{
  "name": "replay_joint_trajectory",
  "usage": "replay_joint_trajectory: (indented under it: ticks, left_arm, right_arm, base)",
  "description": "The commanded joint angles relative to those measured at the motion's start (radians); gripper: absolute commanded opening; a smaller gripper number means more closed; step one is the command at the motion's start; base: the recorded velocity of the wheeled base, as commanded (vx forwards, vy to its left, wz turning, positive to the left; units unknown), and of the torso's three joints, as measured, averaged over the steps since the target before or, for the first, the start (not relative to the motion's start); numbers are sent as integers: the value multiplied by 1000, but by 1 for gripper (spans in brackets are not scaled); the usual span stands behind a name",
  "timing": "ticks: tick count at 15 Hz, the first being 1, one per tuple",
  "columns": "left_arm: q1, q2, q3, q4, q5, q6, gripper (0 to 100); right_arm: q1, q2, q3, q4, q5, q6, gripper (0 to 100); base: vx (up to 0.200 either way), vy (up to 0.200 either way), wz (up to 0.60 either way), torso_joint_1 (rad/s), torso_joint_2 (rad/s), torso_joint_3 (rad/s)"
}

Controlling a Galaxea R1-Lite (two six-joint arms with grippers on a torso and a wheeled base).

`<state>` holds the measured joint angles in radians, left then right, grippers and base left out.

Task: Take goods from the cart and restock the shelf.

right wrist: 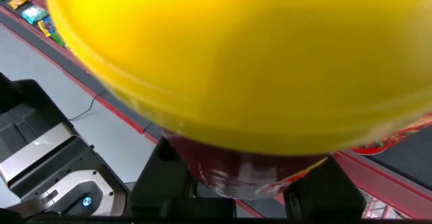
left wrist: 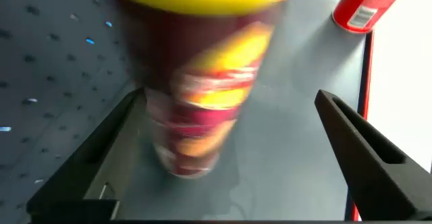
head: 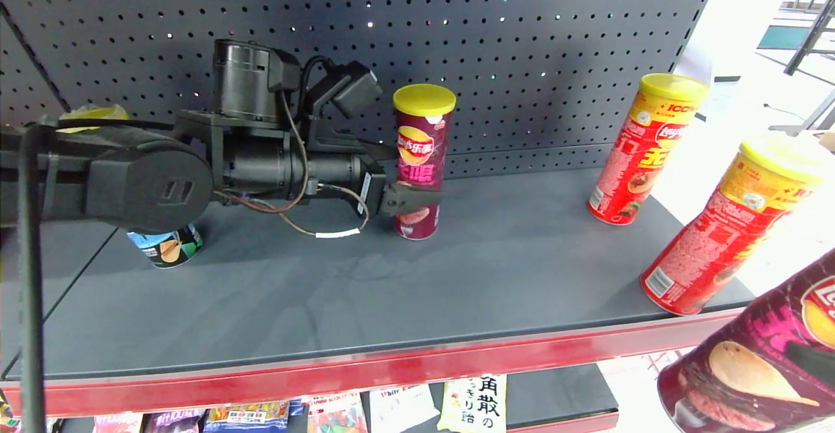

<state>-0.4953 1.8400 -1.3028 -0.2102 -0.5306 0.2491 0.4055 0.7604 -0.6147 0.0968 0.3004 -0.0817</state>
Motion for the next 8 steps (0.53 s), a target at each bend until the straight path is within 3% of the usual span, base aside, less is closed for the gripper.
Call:
replay_joint_trajectory:
  ticks: [1,3,5,7,8]
  left_arm:
    - [1,22,-3,-3,-3,-1,100]
    - [24,18,-1,-5,-6,-2,100]
    - [73,22,-6,-6,-49,4,100]
    - [87,22,-7,-6,-71,4,100]
    - [112,22,-7,-6,-123,7,100]
  right_arm:
    - [1,0,-2,0,0,-1,0]
    - [1,2,-7,0,0,0,0]
    - [1,2,-7,1,0,0,0]
    - [1,0,-7,1,0,0,0]
    - [1,3,-7,1,0,0,0]
  base:
    - [0,0,0,0,0,0]
    - [0,0,0,0,0,0]
    - [0,0,0,0,0,0]
    - [0,0,0,0,0,0]
    - [0,0,0,0,0,0]
